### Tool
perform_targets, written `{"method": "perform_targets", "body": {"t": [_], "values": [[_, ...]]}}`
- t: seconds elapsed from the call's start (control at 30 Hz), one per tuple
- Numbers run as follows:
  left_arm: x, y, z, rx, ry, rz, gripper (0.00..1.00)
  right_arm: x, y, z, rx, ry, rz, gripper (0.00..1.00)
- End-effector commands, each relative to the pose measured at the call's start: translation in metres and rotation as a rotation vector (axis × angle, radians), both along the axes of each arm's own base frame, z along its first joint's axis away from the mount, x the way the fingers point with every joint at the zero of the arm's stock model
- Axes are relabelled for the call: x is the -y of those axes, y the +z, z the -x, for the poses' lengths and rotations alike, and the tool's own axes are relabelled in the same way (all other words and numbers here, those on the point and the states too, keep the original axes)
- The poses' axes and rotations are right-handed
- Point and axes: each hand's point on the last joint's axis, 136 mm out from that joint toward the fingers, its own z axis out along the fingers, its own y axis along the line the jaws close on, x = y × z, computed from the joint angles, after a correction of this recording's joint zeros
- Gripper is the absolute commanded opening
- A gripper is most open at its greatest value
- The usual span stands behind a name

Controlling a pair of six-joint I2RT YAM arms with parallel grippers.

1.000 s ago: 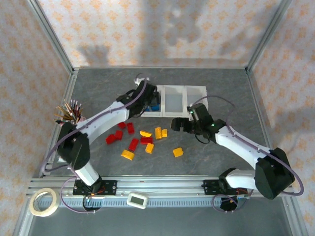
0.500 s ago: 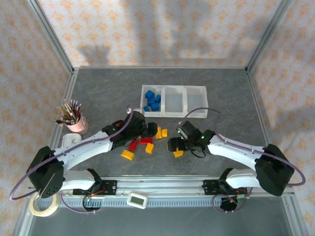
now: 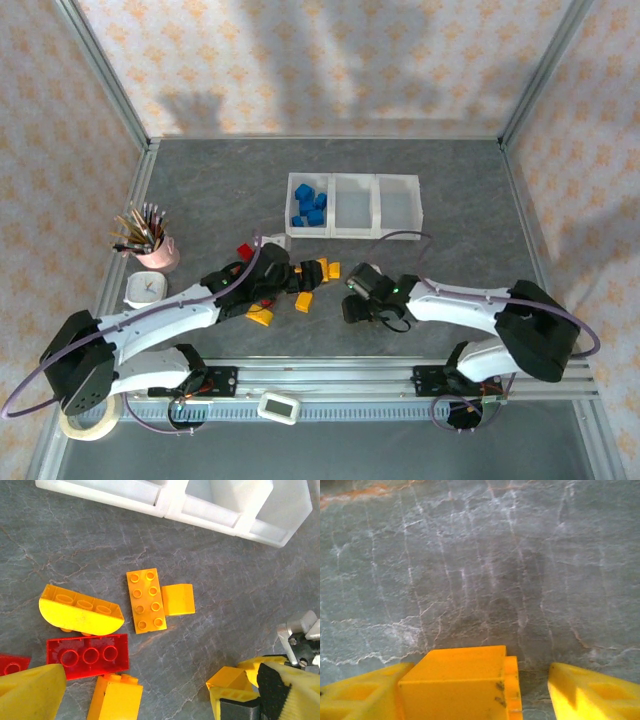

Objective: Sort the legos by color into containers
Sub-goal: Pick up the lego from the bottom-center of the table, then place the lego in the container.

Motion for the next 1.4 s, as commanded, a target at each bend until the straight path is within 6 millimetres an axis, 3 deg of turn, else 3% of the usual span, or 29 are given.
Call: {"method": "perform_targets", "body": {"t": [0.0, 0.27, 0.43, 0.67, 0.87, 0.93, 1.07, 1.2, 1.37], "values": [[-0.004, 0.007, -0.004, 0.026, 0.042, 0.016, 0.99, -0.001, -0.002, -0.008, 0.041, -0.014, 0.017, 0.62], [-0.004, 0.013, -0.006, 0.040, 0.043, 0.006, 0.99, -0.008, 0.018, -0.016, 0.092, -0.004, -0.013, 0.39], [-0.007, 0.028, -0.012, 0.079, 0.060, -0.001, 0.99, -0.014, 0.054, -0.035, 0.167, -0.025, -0.060, 0.36], [-0.022, 0.061, -0.032, 0.153, 0.125, -0.024, 0.99, -0.013, 0.112, -0.100, 0.311, -0.101, -0.062, 0.37], [-0.049, 0.083, -0.058, 0.200, 0.209, -0.036, 0.99, -0.018, 0.131, -0.170, 0.383, -0.164, -0.039, 0.40], [-0.058, 0.087, -0.066, 0.211, 0.237, -0.043, 0.99, -0.020, 0.134, -0.192, 0.425, -0.177, -0.008, 0.41], [-0.066, 0.092, -0.079, 0.237, 0.255, -0.060, 0.99, -0.010, 0.113, -0.230, 0.412, -0.217, 0.047, 0.41], [-0.069, 0.083, -0.091, 0.215, 0.272, -0.077, 0.99, -0.013, 0.114, -0.263, 0.444, -0.236, 0.049, 0.41], [-0.066, 0.072, -0.104, 0.187, 0.268, -0.073, 0.99, -0.017, 0.095, -0.292, 0.427, -0.228, 0.078, 0.43]]}}
